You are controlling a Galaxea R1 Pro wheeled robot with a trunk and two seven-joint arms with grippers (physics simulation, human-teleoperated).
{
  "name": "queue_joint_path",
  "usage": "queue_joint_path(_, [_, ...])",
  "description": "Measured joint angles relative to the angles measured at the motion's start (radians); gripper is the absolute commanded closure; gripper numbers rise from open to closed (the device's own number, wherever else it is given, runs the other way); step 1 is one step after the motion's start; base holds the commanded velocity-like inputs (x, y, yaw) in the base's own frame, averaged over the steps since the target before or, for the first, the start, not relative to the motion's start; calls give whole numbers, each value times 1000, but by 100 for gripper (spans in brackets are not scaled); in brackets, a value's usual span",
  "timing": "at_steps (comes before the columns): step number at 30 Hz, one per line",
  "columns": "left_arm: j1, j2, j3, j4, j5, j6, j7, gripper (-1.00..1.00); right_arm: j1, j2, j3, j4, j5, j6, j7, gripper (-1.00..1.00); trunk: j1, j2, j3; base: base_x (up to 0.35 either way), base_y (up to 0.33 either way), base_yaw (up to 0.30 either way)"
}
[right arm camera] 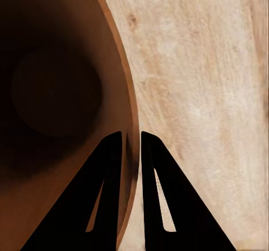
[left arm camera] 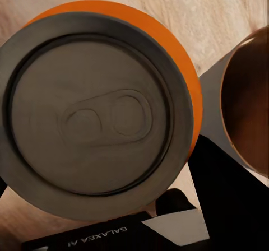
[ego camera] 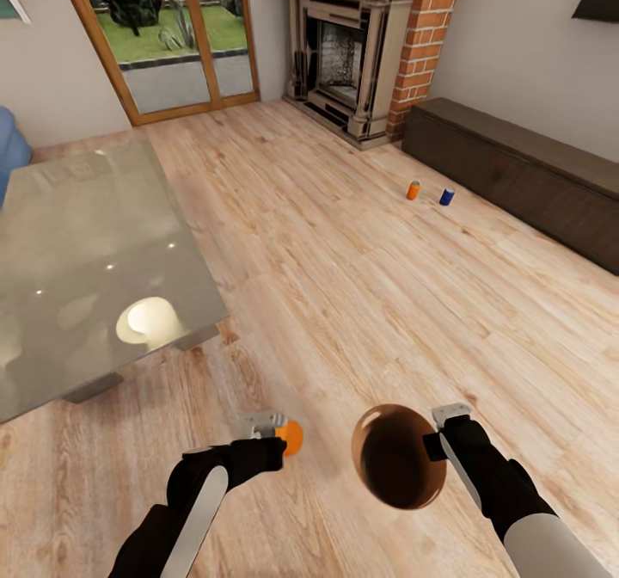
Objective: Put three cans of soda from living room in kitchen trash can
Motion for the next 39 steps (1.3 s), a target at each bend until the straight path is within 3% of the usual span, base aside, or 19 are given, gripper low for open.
queue_joint_path(8, [0,-16,-16,-8,1,28,0,100,0,0,1,1,-6,-2,-42,100,-31,56,25,0,0,0])
queue_joint_path(22, [-1,-17,-17,-11,24,33,0,100,0,-2,0,9,-3,-33,-56,100,-84,154,69,0,0,0])
queue_joint_path(25, [-1,-17,-19,-11,26,34,0,100,-10,0,0,51,-22,-57,-133,100,-96,175,78,0,0,0])
queue_joint_path(26, [-1,-17,-21,-11,27,35,0,100,-13,0,0,58,2,-55,-151,100,-100,182,81,0,0,0])
queue_joint_path(28, [-2,-19,-29,-11,29,37,0,100,-17,0,0,67,13,-55,-172,100,-107,196,88,0,0,0])
queue_joint_path(31, [-3,-24,-58,-15,54,41,0,100,-21,1,0,77,-35,-68,-194,100,-119,217,97,0,0,0])
queue_joint_path(34, [-3,-28,-76,-18,71,52,0,100,-23,1,1,80,-9,-63,-206,100,-130,238,107,0,0,0])
queue_joint_path(39, [-3,-31,-101,-45,91,69,0,100,-24,8,1,83,-26,-68,-210,100,-150,273,122,0,0,0])
